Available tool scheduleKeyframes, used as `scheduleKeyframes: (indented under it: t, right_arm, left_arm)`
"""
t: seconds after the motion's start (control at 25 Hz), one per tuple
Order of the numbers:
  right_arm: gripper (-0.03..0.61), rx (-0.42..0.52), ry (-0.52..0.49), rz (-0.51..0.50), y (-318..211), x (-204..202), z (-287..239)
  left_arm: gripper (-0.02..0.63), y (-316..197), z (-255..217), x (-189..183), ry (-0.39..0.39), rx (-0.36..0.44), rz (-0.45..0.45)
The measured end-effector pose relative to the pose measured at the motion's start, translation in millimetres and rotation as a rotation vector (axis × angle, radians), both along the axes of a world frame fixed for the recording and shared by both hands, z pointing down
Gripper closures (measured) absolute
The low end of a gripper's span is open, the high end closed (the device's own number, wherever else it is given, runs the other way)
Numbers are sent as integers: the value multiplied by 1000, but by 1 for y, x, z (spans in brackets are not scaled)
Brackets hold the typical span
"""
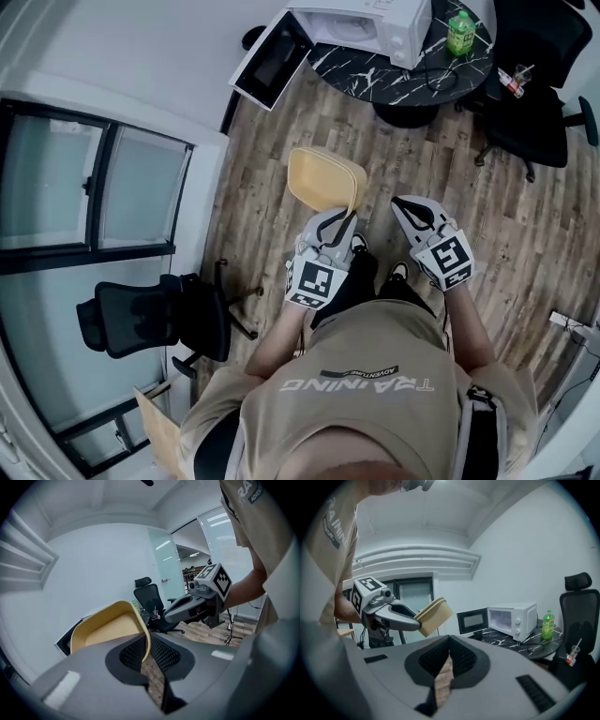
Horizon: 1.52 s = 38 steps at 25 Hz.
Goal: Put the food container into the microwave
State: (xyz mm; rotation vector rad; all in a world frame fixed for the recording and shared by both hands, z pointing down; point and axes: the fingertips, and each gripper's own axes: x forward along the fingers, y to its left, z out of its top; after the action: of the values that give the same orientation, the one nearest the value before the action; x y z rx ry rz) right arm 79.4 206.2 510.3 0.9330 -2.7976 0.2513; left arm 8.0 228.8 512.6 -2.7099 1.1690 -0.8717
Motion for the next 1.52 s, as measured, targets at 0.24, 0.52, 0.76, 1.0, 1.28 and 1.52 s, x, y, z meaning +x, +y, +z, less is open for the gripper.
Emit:
scheduleKeyframes:
  t: [0.24,0.52,0.76,1.0,1.28,1.52]
  right_arm:
    - [568,-14,4,47,-11,-17,2]
    - [568,19,35,64,-41,-49,-26]
    - [568,75,10,138,-67,-71,-52]
    - [568,55,-13,247,-85,-81,-55]
    - [568,81,39,239,-101,-91,-63]
    - [568,142,-16,178,-109,-94,-77]
  left_arm:
    - [578,-19,5,-17,8,17,58]
    - [578,-56,-5,-41,39,61,104]
    - [578,-86,-6,-68,38,64,147]
    - [578,-104,-2,-89,80,60,174]
    - [578,-114,5,-100,117,39,153]
    - [578,-120,-7,-101,79,70,112]
